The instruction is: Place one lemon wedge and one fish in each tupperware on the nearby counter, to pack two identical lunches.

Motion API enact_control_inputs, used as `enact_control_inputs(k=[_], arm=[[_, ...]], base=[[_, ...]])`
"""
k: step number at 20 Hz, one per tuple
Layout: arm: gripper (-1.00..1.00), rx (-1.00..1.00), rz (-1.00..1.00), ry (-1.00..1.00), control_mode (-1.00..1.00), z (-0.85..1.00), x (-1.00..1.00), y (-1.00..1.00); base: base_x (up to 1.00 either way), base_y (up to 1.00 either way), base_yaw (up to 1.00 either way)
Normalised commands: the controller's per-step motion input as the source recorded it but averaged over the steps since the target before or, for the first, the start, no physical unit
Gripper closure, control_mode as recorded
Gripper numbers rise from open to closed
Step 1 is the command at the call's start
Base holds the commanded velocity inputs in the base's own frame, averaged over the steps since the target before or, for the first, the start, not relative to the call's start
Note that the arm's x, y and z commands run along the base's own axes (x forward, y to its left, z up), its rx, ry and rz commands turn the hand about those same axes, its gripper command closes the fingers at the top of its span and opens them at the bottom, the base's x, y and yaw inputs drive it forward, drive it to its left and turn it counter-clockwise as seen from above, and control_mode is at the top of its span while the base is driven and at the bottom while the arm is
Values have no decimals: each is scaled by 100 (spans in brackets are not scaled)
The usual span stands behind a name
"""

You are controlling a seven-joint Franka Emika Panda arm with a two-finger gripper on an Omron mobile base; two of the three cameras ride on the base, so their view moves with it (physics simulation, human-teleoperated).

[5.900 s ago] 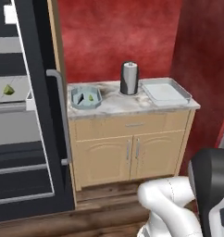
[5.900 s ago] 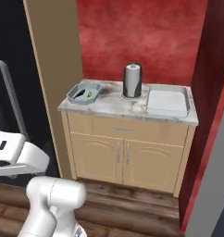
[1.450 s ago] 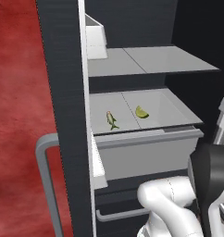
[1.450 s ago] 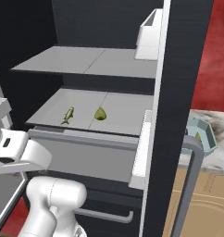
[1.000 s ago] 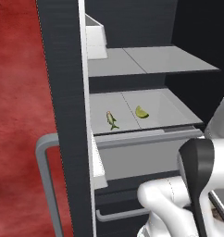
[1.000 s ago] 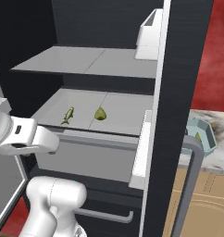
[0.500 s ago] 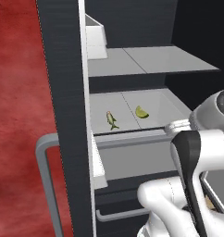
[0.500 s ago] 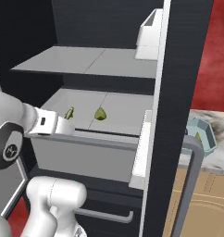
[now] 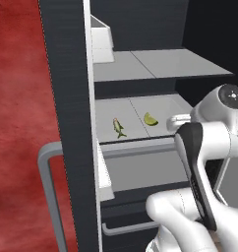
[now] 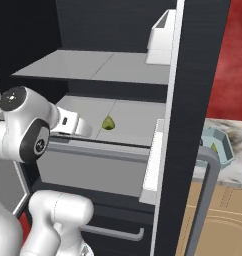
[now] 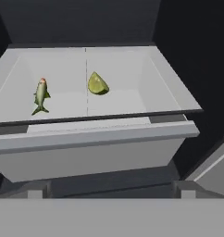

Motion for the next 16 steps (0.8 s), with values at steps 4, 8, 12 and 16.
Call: enact_control_inputs(k=[4,8,12,16], arm=[[-100,-2,0,11,-100,-15,46,0],[-100,-2,1,0,-100,-26,42,0],[-100,-1,4,-2,-100,-43,41,0],[-100,0,6,-17,-100,-51,33,0]], base=[[0,0,0],[0,0,0],[0,0,0],[0,0,0]])
